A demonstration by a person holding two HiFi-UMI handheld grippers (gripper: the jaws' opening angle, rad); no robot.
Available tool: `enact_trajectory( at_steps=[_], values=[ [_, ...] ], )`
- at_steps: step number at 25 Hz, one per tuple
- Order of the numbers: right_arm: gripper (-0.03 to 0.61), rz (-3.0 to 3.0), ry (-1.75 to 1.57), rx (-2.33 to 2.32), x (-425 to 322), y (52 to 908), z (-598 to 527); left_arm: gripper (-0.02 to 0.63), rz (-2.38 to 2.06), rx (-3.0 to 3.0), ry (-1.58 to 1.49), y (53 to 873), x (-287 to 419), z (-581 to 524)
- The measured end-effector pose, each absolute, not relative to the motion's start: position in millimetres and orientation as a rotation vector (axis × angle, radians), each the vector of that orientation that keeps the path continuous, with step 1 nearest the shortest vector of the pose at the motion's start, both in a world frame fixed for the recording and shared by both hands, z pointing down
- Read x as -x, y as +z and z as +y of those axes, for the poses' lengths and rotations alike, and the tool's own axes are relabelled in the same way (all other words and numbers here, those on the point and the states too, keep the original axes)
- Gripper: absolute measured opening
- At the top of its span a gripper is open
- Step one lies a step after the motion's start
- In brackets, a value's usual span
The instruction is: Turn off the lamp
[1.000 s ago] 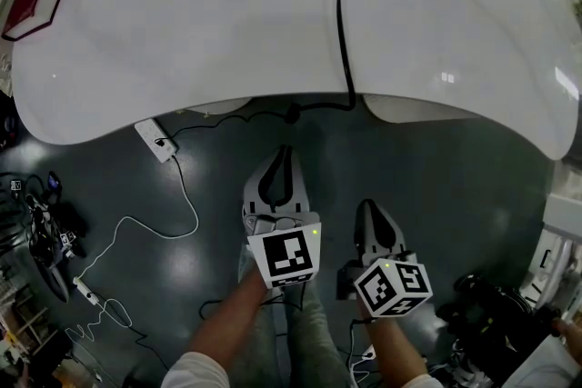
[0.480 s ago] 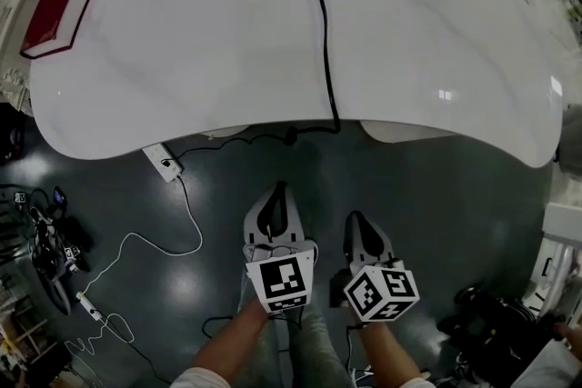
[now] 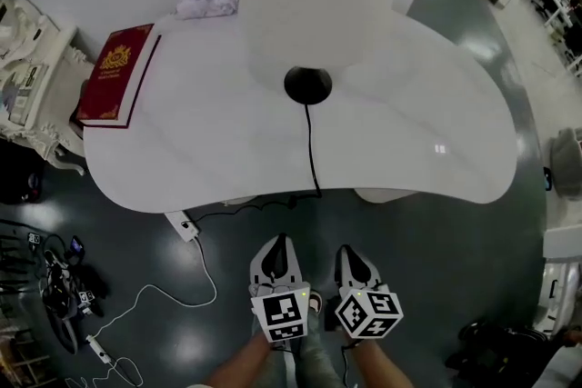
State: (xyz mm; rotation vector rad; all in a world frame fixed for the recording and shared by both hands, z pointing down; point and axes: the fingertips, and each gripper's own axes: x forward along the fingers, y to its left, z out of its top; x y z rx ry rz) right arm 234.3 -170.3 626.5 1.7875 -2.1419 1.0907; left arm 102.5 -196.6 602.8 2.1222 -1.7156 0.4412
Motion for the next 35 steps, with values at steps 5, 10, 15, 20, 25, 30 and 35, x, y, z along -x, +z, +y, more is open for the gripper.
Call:
enact_trajectory(
  at_steps=[5,10,15,20,25,30,35],
  values=[
    [-0.002,-2.163,1.062,-1.818,-233.3,578.8,-180.2,0.008,-1.736,-2.127,0.401,553.9,-98.7,-207.5],
    [-0.002,-2.194,1.014,-1.834,-241.9,522.8,-173.8,0.008,-1.749,-2.138,0.368,499.6,-105.1,-200.1],
    [-0.002,-2.242,0.944,-1.840,-241.3,471.3,-173.5,0.008,-1.763,-2.166,0.333,450.3,-103.8,-193.6],
    [-0.002,-2.285,0.883,-1.846,-240.5,427.7,-169.5,0.008,-1.716,-2.227,0.338,415.8,-113.1,-183.1],
    [-0.002,-2.345,0.816,-1.879,-240.5,386.8,-175.3,0.008,-1.693,-2.256,0.294,380.6,-114.2,-176.4],
    [-0.002,-2.391,0.753,-1.898,-237.2,347.8,-183.3,0.008,-1.689,-2.297,0.260,346.8,-111.6,-169.2],
    [-0.002,-2.436,0.680,-1.898,-230.1,314.5,-189.6,0.008,-1.694,-2.323,0.218,321.7,-109.5,-173.0]
  ],
)
